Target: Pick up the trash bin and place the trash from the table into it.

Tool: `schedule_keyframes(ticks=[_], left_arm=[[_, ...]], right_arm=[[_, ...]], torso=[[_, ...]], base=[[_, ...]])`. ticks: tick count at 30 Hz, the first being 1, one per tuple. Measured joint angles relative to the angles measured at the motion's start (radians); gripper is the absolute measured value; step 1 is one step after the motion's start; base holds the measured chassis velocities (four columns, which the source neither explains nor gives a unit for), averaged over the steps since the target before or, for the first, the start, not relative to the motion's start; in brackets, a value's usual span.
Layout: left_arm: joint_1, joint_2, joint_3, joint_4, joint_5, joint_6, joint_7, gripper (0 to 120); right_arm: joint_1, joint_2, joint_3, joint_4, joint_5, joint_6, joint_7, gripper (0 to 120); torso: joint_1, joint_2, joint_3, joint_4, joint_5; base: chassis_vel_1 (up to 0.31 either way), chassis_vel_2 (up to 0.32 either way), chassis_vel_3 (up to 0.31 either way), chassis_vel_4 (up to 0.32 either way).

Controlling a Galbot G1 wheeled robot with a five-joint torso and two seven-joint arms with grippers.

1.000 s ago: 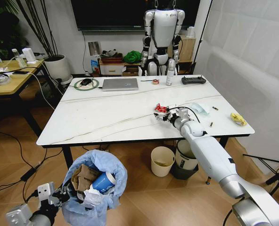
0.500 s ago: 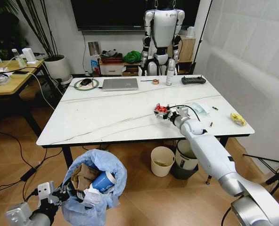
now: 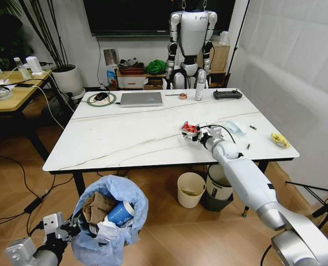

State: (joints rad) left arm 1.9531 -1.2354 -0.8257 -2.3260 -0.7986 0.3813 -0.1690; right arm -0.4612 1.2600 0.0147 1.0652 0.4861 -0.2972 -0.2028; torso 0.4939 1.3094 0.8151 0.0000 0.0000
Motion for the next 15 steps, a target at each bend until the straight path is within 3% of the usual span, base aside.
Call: schedule_keyframes(ticks=[15], left_arm=[[-0.005, -0.004, 0.001, 0.005, -0.001, 0.0, 0.0, 0]], right_arm=[[0.005, 0.002, -0.034, 0.106, 0.002, -0.013, 0.028, 100]], torso=[[0.0, 0.0, 0.0, 0.0001, -0.0001]], base=[[0.0, 0.0, 0.0, 0.0]])
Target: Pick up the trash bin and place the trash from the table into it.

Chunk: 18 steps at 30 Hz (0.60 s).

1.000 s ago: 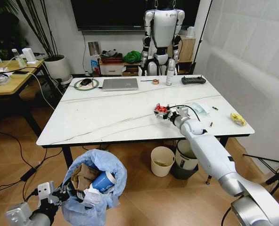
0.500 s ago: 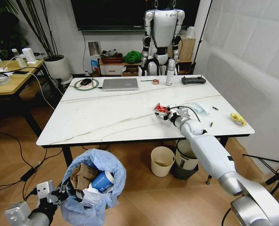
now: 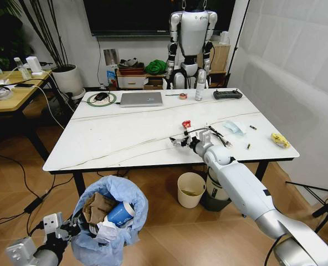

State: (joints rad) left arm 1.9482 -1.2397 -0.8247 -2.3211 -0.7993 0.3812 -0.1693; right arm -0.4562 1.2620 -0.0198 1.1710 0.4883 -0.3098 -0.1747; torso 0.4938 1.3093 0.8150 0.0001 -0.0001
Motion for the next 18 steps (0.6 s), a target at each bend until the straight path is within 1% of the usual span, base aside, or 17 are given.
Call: schedule_keyframes(ticks=[5, 12, 18], left_arm=[[-0.003, 0.0, 0.002, 0.004, 0.001, 0.0, -0.001, 0], [0.0, 0.003, -0.003, 0.002, -0.001, 0.0, -0.001, 0], [-0.001, 0.002, 0.001, 0.002, 0.0, 0.001, -0.002, 0]], right_arm=[[0.022, 0.0, 0.012, -0.042, -0.004, 0.004, 0.008, 100], [0.013, -0.021, 0.028, -0.112, -0.009, 0.003, 0.004, 100], [0.017, -0.015, 0.049, -0.15, -0.006, 0.003, 0.003, 100]], torso=[[0.0, 0.0, 0.0, 0.0, 0.0], [0.0, 0.0, 0.0, -0.0004, 0.0004], [0.0, 0.0, 0.0, 0.0, 0.0002]], base=[[0.0, 0.0, 0.0, 0.0], [0.0, 0.0, 0.0, 0.0], [0.0, 0.0, 0.0, 0.0]])
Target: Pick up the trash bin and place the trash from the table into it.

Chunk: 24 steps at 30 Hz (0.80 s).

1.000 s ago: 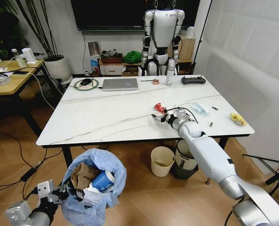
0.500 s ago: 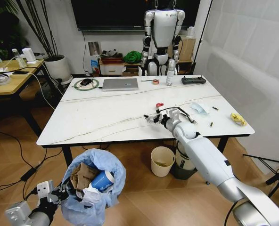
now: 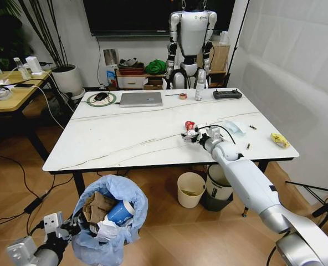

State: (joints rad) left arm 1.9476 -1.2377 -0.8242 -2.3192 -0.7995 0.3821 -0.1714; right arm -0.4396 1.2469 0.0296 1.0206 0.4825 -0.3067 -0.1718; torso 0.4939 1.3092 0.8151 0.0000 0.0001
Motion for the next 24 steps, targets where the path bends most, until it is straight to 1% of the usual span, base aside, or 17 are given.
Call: schedule_keyframes(ticks=[7, 9, 11, 12, 13, 15, 16, 17, 18, 19, 20, 21, 22, 24], left_arm=[[0.004, 0.001, -0.001, 0.0, 0.002, 0.0, 0.0, 0], [0.006, 0.003, -0.004, -0.001, 0.001, 0.0, 0.0, 0], [0.008, 0.003, -0.005, -0.001, 0.001, 0.0, 0.0, 0], [0.009, 0.002, -0.005, -0.001, 0.001, 0.0, 0.0, 0], [0.009, 0.002, -0.005, -0.001, 0.001, 0.0, 0.0, 0], [0.009, 0.003, -0.006, -0.001, 0.001, 0.0, 0.001, 0], [0.009, 0.003, -0.006, 0.0, 0.0, 0.0, 0.001, 0], [0.007, 0.004, -0.006, 0.001, 0.0, -0.001, 0.001, 0], [0.006, 0.004, -0.006, 0.002, 0.0, -0.001, 0.001, 0], [0.004, 0.005, -0.004, 0.004, 0.0, -0.001, 0.001, 0], [0.002, 0.005, -0.002, 0.006, 0.0, -0.001, 0.001, 0], [0.002, 0.005, -0.002, 0.006, 0.0, -0.001, 0.001, 0], [0.001, 0.006, -0.002, 0.007, -0.001, -0.001, 0.001, 0], [-0.001, 0.007, -0.002, 0.01, -0.001, -0.001, 0.001, 0]], right_arm=[[0.0, 0.02, 0.003, -0.019, 0.001, 0.001, -0.005, 100], [0.005, 0.029, 0.003, -0.031, -0.001, 0.005, -0.009, 95], [0.015, 0.038, 0.003, -0.05, -0.005, 0.013, -0.013, 85], [0.019, 0.04, 0.003, -0.056, -0.008, 0.016, -0.014, 82], [0.019, 0.04, 0.003, -0.056, -0.008, 0.016, -0.014, 82], [0.022, 0.04, 0.003, -0.062, -0.011, 0.019, -0.014, 72], [0.022, 0.039, 0.003, -0.062, -0.011, 0.019, -0.014, 71], [0.022, 0.038, 0.003, -0.063, -0.011, 0.02, -0.015, 64], [0.022, 0.038, 0.003, -0.064, -0.011, 0.02, -0.014, 63], [0.022, 0.037, 0.004, -0.064, -0.011, 0.02, -0.014, 55], [0.022, 0.037, 0.004, -0.064, -0.011, 0.02, -0.014, 52], [0.022, 0.037, 0.004, -0.064, -0.011, 0.02, -0.014, 52], [0.022, 0.036, 0.004, -0.064, -0.011, 0.02, -0.014, 48], [0.022, 0.035, 0.004, -0.065, -0.011, 0.02, -0.014, 43]], torso=[[0.0, 0.0, 0.0, 0.0, -0.0001], [0.0, 0.0, 0.0, 0.0, -0.0001], [0.0, 0.0, 0.0, 0.0001, -0.0001], [0.0, 0.0, 0.0, 0.0002, -0.0001], [0.0, 0.0, 0.0, 0.0002, -0.0001], [0.0, 0.0, 0.0, 0.0001, -0.0001], [0.0, 0.0, 0.0, 0.0001, -0.0001], [0.0, 0.0, 0.0, 0.0, -0.0001], [0.0, 0.0, 0.0, -0.0001, -0.0001], [0.0, 0.0, 0.0, -0.0001, -0.0001], [0.0, 0.0, 0.0, -0.0001, -0.0001], [0.0, 0.0, 0.0, -0.0001, -0.0001], [0.0, 0.0, 0.0, 0.0, -0.0001], [0.0, 0.0, 0.0, 0.0, -0.0001]], base=[[0.0, 0.0, 0.0, 0.0], [0.0, 0.0, 0.0, 0.0], [0.0, 0.0, 0.0, 0.0], [0.0, 0.0, 0.0, 0.0], [0.0, 0.0, 0.0, 0.0], [0.0, 0.0, 0.0, 0.0], [0.0, 0.0, 0.0, 0.0], [0.0, 0.0, 0.0, 0.0], [0.0, 0.0, 0.0, 0.0], [0.0, 0.0, 0.0, 0.0], [0.0, 0.0, 0.0, 0.0], [0.0, 0.0, 0.0, 0.0], [0.0, 0.0, 0.0, 0.0], [0.0, 0.0, 0.0, 0.0]])
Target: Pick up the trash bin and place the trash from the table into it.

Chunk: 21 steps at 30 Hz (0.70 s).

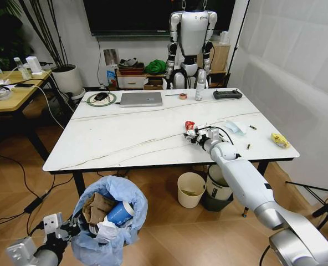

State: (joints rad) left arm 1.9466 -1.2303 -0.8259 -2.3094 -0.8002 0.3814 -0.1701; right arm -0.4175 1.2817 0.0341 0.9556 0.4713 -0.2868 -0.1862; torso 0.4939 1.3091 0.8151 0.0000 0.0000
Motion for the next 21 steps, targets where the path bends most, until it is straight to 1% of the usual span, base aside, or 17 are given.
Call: schedule_keyframes(ticks=[6, 15, 17, 18, 21], left_arm=[[-0.001, 0.0, 0.001, 0.003, 0.0, 0.0, 0.0, 0], [-0.008, 0.0, 0.004, 0.006, -0.002, 0.0, 0.0, 0], [-0.009, 0.001, 0.004, 0.006, -0.003, 0.0, -0.001, 0], [-0.009, 0.001, 0.004, 0.006, -0.003, 0.0, -0.001, 0], [-0.01, 0.003, 0.003, 0.006, -0.006, 0.0, -0.001, 0]], right_arm=[[0.003, -0.002, 0.0, -0.001, 0.0, 0.002, -0.004, 43], [-0.021, -0.041, -0.021, 0.122, 0.034, -0.009, -0.009, 43], [-0.042, -0.066, -0.037, 0.174, 0.057, -0.009, -0.015, 43], [-0.042, -0.066, -0.037, 0.174, 0.057, -0.009, -0.015, 43], [-0.078, -0.139, -0.069, 0.298, 0.106, 0.003, -0.033, 43]], torso=[[0.0, 0.0, 0.0, 0.0, 0.0], [0.0, 0.0, 0.0, 0.0001, 0.0], [0.0, 0.0, 0.0, 0.0003, 0.0003], [0.0, 0.0, 0.0, 0.0003, 0.0003], [0.0, 0.0, 0.0, -0.0001, 0.0001]], base=[[0.0, 0.0, 0.0, 0.0], [0.0, 0.0, 0.0, 0.0], [0.0, 0.0, 0.0, 0.0], [0.0, 0.0, 0.0, 0.0], [0.0, 0.0, 0.0, 0.0]])
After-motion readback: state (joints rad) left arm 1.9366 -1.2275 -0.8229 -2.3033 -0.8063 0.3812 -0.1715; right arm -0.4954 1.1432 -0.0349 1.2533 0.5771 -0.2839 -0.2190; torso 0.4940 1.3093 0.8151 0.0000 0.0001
